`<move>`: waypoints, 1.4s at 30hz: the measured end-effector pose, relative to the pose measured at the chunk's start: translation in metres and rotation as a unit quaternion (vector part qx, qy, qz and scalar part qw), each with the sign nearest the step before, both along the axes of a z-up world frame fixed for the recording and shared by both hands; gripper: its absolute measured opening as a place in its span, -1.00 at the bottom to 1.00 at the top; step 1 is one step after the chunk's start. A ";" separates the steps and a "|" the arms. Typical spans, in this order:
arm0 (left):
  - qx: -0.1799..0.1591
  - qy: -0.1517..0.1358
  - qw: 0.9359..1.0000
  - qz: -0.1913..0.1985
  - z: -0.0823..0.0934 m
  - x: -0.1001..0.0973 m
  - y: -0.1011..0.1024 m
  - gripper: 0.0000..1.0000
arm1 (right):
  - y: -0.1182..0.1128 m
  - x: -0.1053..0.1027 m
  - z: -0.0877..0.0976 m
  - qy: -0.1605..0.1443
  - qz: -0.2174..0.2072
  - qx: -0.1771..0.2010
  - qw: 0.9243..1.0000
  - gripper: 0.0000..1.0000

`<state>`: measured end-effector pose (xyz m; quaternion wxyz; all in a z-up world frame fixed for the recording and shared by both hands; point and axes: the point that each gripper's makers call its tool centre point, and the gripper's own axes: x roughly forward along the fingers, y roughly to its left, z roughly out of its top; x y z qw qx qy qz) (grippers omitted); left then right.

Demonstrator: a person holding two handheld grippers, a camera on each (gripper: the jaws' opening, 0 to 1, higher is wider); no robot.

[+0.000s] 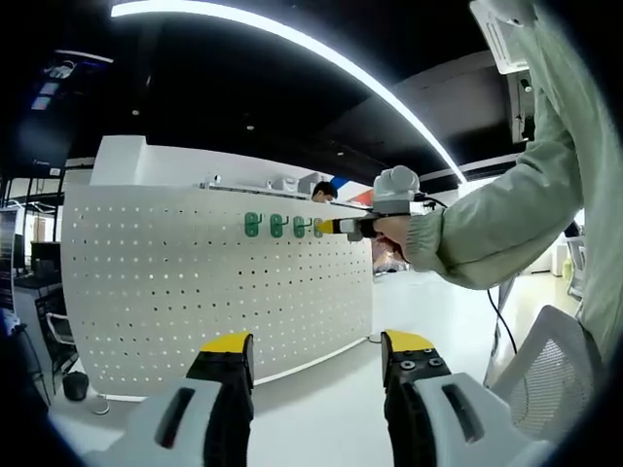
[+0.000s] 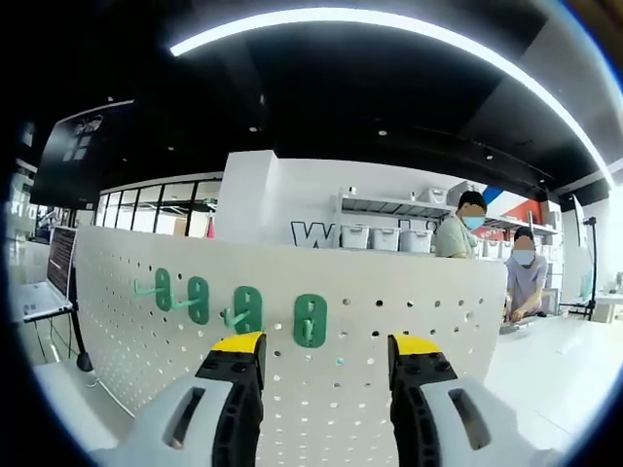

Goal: Insert the hook assembly into the mounting plate slot until the hook locks in place.

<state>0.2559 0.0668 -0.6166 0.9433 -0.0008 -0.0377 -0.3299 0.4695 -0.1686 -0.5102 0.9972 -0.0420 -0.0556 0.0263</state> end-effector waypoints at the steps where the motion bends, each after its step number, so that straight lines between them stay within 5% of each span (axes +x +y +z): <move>1: 0.001 0.000 1.000 0.000 0.000 0.000 0.000 0.09 | 0.001 -0.003 -0.002 0.002 0.002 0.002 1.000 0.00; 22: 0.017 -0.002 1.000 0.000 -0.003 0.000 -0.002 0.09 | 0.003 -0.045 -0.018 0.015 0.021 0.011 1.000 0.05; 42: 0.034 -0.004 0.999 -0.004 -0.006 -0.003 -0.005 0.10 | -0.005 -0.122 -0.055 0.046 0.024 0.020 0.998 0.16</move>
